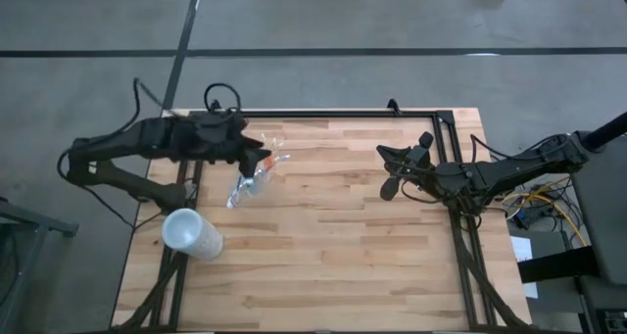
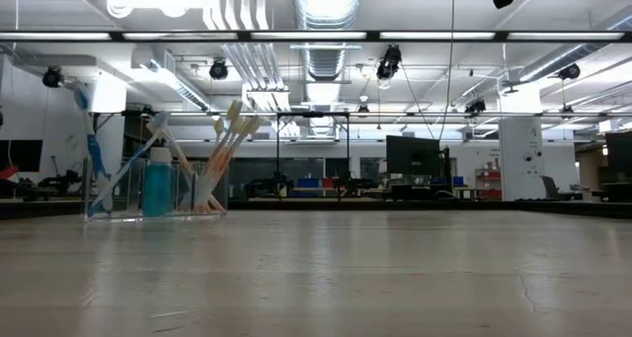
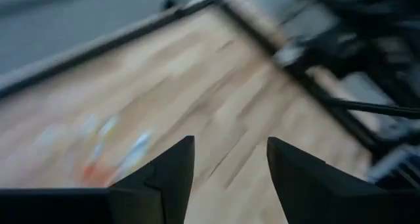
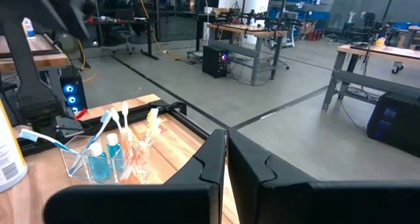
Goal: Pick & Place toothbrushing station
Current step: Return to Home Position
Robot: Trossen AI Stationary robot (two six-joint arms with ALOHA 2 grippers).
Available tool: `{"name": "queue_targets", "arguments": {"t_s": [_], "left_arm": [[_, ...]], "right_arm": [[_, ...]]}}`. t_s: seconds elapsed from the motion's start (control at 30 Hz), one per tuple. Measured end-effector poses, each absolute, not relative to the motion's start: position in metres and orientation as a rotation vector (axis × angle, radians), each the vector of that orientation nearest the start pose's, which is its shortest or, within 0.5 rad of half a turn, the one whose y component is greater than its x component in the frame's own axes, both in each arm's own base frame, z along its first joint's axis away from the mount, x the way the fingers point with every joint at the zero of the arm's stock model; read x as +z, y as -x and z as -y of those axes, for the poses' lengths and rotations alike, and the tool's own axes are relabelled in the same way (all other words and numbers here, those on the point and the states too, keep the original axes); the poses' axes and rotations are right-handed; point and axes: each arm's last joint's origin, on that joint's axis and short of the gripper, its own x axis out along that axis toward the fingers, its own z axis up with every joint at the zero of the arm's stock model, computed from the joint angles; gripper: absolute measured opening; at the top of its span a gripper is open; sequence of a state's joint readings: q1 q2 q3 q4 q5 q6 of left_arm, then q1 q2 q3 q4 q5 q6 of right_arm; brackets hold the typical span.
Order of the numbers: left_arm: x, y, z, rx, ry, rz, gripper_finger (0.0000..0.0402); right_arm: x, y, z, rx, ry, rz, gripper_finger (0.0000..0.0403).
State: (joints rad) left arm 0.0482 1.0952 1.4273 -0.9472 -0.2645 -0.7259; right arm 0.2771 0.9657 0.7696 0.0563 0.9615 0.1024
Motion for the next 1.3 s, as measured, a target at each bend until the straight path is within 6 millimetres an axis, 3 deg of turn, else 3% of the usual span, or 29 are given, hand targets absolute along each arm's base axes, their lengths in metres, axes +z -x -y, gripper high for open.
{"name": "queue_targets", "arguments": {"t_s": [0.17, 0.33, 0.5, 0.67, 0.8, 1.13, 1.3], "left_arm": [[0.428, -0.193, 0.007, 0.366, 0.418, -0.331, 0.0195], [0.41, -0.188, 0.022, 0.313, 0.234, -0.231, 0.0195], [0.382, -0.17, 0.015, 0.296, 0.176, -0.031, 0.0195], [0.34, -0.144, 0.005, 0.232, 0.127, 0.108, 0.0195], [0.324, -0.127, -0.003, 0.15, 0.15, 0.178, 0.0195], [0.266, -0.117, -0.013, 0.302, 0.199, 0.172, 0.0195], [0.241, -0.109, -0.014, 0.334, 0.192, 0.254, 0.0195]], "right_arm": [[0.32, -0.204, -0.033, -0.688, -0.016, -0.081, 0.0013], [0.32, -0.204, -0.033, -0.688, -0.016, -0.08, 0.0013], [0.32, -0.204, -0.033, -0.688, -0.017, -0.081, 0.0013], [0.32, -0.204, -0.033, -0.689, -0.017, -0.08, 0.0013], [0.32, -0.204, -0.033, -0.688, -0.017, -0.08, 0.0013], [0.32, -0.204, -0.033, -0.689, -0.017, -0.08, 0.0013], [0.32, -0.204, -0.033, -0.688, -0.016, -0.081, 0.0013]]}}
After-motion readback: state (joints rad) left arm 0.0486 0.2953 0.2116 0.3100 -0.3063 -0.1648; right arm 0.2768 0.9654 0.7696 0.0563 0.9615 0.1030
